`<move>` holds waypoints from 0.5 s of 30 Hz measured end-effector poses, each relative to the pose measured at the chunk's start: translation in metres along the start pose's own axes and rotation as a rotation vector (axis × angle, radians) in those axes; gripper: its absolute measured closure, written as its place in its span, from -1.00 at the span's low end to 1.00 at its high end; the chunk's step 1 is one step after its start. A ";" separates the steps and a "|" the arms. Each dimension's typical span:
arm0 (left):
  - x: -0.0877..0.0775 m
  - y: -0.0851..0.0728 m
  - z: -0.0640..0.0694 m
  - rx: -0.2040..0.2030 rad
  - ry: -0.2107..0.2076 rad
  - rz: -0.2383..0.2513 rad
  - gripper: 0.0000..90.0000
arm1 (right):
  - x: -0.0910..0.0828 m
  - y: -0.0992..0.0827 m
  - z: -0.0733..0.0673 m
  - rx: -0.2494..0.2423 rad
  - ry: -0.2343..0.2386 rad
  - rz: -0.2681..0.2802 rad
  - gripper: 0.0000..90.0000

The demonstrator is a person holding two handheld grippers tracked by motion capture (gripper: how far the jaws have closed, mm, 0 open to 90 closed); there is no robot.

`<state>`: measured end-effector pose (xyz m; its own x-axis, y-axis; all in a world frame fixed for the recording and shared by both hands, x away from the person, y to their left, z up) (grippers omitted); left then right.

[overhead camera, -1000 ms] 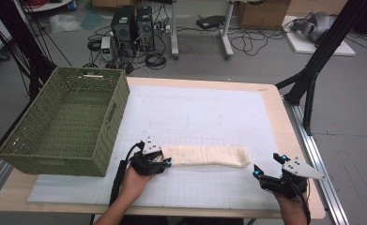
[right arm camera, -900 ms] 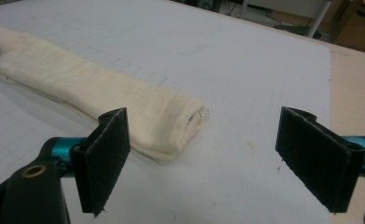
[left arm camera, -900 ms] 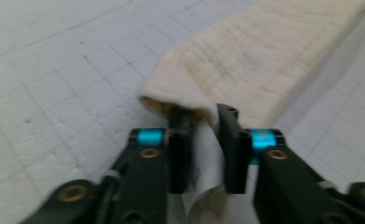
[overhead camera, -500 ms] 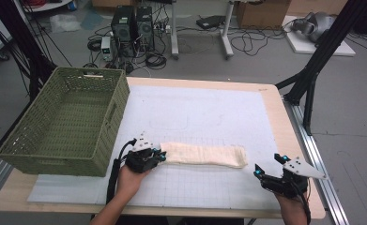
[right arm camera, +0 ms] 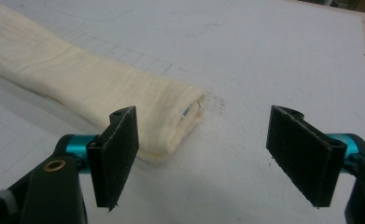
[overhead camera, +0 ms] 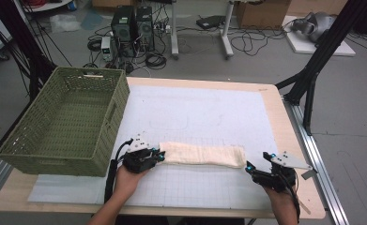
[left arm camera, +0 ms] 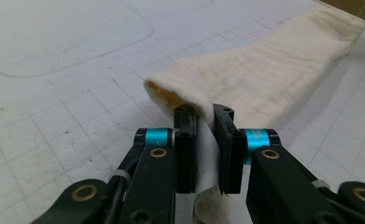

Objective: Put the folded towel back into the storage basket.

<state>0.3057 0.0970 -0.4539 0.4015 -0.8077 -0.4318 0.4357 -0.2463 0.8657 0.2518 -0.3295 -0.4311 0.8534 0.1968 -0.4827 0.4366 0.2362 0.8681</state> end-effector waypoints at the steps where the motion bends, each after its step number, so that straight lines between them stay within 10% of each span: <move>1: 0.000 0.000 0.000 0.003 0.000 0.000 0.76 | 0.002 0.001 -0.002 0.001 0.000 -0.004 -0.46; 15: 0.001 -0.001 0.002 0.015 0.014 -0.006 0.75 | 0.037 0.003 -0.013 -0.005 0.058 -0.068 -0.22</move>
Point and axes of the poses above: each handheld gripper's, and its own axes: x roughly forward along the jaws, y roughly out of its top, z roughly to its right, the point moved 1 cm from there along x, roughly forward along the jaws, and after that the axes turned 11 degrees about -y, right-handed, at the moved point
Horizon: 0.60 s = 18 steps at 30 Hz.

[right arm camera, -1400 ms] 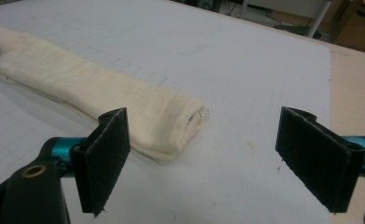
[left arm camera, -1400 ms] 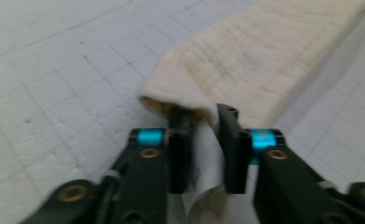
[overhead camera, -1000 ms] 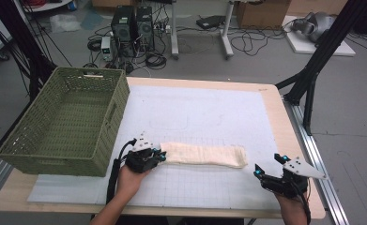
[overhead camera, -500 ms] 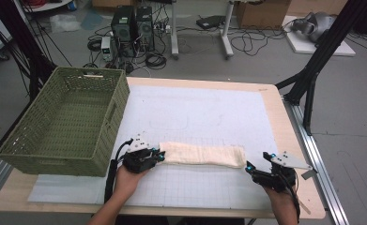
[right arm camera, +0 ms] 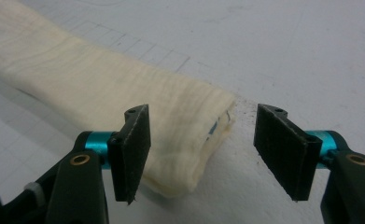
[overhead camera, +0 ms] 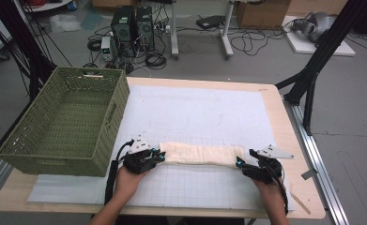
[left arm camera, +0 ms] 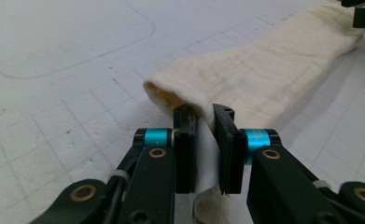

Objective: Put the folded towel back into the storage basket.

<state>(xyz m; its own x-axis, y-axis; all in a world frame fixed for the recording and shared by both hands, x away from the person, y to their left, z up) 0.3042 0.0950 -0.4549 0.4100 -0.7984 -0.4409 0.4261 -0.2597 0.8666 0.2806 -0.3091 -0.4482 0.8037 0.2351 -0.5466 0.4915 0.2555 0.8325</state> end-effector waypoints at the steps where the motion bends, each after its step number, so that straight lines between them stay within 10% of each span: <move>1: 0.000 0.000 0.000 -0.001 -0.002 0.002 0.75 | 0.002 0.000 -0.001 -0.004 0.003 -0.002 -0.22; 8: 0.000 0.000 0.000 0.000 -0.002 -0.001 0.73 | 0.015 -0.001 -0.008 -0.042 0.000 -0.090 -0.12; 18: 0.001 0.000 0.001 0.016 0.003 -0.012 0.73 | 0.014 -0.002 -0.008 0.030 0.052 -0.117 0.29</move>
Point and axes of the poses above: each handheld gripper's, and its own axes: x roughly forward along the jaws, y roughly out of its top, z roughly to its right, the point moved 1 cm from there along x, roughly forward along the jaws, and after that the axes turned 11 degrees about -y, right-handed, at the moved point
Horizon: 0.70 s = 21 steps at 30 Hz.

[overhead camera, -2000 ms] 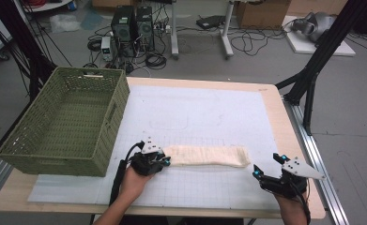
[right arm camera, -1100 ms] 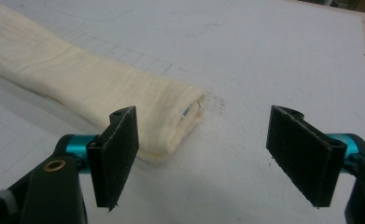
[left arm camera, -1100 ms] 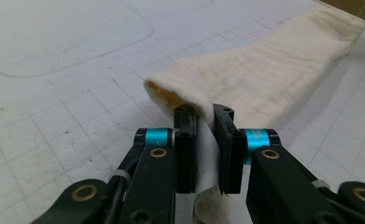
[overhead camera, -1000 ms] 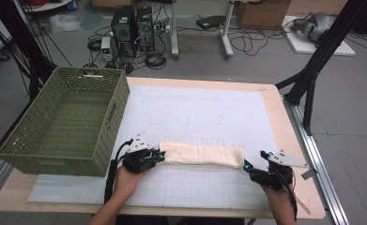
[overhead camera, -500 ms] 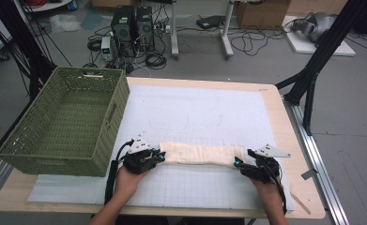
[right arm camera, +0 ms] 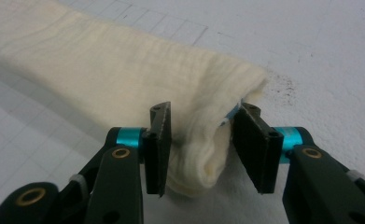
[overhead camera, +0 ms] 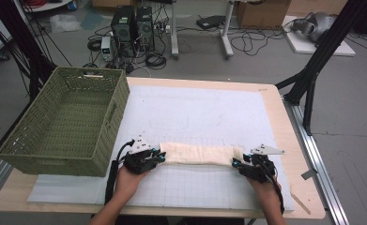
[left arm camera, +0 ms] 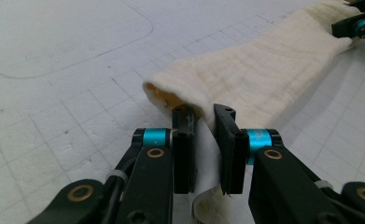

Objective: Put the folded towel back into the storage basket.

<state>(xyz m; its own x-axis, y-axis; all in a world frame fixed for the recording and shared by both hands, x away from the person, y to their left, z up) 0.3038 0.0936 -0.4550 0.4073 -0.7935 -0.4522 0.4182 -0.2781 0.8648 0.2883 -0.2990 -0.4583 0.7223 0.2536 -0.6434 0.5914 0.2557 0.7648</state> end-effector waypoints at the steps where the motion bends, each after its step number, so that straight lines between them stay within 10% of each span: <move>1: 0.001 0.000 0.001 0.001 0.001 -0.001 0.73 | 0.000 0.000 0.000 0.001 0.007 0.003 0.32; 8: 0.003 0.000 0.002 0.020 0.013 -0.025 0.75 | 0.000 0.000 -0.004 0.005 0.048 0.000 0.72; 21: -0.004 0.001 0.001 -0.017 -0.012 0.015 0.78 | -0.008 0.001 0.002 -0.034 0.072 0.056 0.79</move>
Point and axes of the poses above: each handheld gripper's, and its own axes: x roughly forward along the jaws, y roughly out of its top, z roughly to its right, the point moved 1 cm from there along x, roughly forward along the jaws, and after that the axes turned 11 degrees about -y, right-handed, at the moved point
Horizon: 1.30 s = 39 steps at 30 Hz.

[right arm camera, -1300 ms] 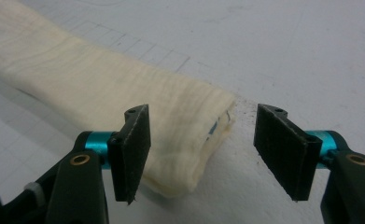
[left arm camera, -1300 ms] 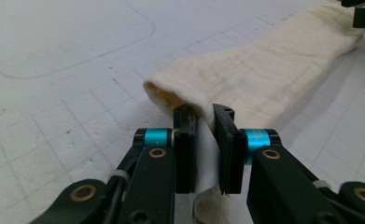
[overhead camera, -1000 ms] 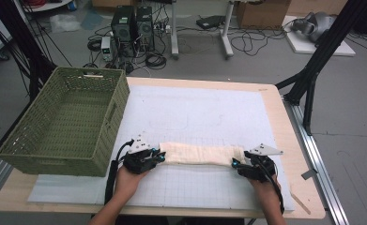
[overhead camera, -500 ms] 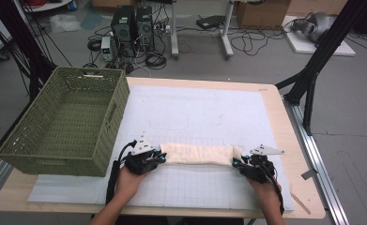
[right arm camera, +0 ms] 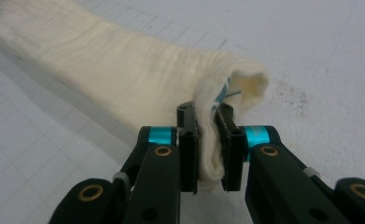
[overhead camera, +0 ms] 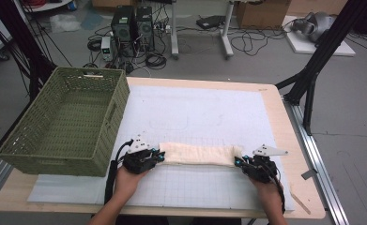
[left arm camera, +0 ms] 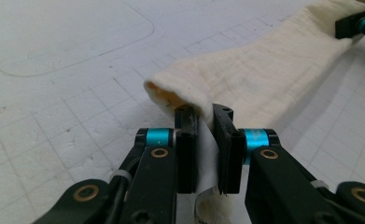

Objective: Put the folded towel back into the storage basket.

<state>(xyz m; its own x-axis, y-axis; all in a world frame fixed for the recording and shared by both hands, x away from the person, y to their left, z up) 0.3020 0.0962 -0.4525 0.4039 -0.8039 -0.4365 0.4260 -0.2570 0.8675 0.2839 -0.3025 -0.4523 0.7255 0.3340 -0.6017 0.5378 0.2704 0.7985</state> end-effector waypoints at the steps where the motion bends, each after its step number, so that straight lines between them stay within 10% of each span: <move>1: -0.001 0.001 0.002 0.002 -0.004 0.006 0.78 | -0.001 0.001 0.000 -0.008 -0.003 0.004 0.79; 22: -0.034 0.028 0.025 0.155 -0.067 0.214 0.79 | -0.029 0.015 0.011 -0.038 0.010 0.231 0.80; 39: -0.067 0.057 0.036 0.208 -0.034 0.294 0.80 | -0.041 0.063 0.006 -0.094 0.013 0.277 0.80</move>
<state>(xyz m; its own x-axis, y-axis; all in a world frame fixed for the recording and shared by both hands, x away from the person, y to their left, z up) 0.2697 0.1165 -0.3651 0.4561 -0.8762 -0.1557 0.1202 -0.1127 0.9863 0.2904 -0.3048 -0.3774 0.8334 0.4180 -0.3616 0.2773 0.2497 0.9278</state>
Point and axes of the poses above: each handheld gripper's, and its own axes: x roughly forward along the jaws, y roughly out of its top, z roughly to its right, the point moved 1 cm from there along x, roughly forward along the jaws, and after that the axes turned 11 degrees about -y, right-handed, at the moved point
